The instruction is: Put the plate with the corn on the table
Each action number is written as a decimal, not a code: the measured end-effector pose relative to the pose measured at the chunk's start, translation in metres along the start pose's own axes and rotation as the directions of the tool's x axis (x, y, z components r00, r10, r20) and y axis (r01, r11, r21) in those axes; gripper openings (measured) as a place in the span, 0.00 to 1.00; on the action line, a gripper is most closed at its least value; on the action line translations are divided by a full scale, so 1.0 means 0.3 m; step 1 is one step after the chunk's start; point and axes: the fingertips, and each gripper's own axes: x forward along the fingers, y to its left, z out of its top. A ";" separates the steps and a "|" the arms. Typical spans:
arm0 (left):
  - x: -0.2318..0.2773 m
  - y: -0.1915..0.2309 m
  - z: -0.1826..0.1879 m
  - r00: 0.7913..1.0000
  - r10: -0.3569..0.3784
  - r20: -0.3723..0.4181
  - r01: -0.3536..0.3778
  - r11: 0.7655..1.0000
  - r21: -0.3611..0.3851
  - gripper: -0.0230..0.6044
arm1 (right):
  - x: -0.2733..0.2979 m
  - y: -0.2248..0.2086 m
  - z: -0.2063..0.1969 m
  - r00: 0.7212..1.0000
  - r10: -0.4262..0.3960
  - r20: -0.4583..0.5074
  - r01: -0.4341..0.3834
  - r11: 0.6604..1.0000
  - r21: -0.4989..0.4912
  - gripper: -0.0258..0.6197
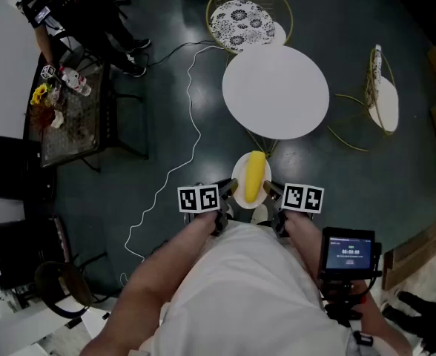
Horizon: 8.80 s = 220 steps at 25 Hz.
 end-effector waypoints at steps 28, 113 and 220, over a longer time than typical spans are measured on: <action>-0.440 0.055 -0.247 0.988 -0.131 -0.086 0.135 0.990 0.044 0.09 | -0.071 0.290 -0.462 0.991 -0.026 0.133 0.013 0.995 0.098 0.12; 0.198 -0.329 -0.276 0.977 -0.098 -0.190 0.109 0.993 0.051 0.09 | -0.408 -0.268 -0.139 0.984 0.001 0.179 -0.035 0.982 0.185 0.11; 1.145 -0.173 0.687 0.998 0.039 -0.044 -0.044 0.990 -0.134 0.09 | 0.147 -0.743 1.146 0.984 0.059 -0.169 -0.066 0.997 -0.036 0.11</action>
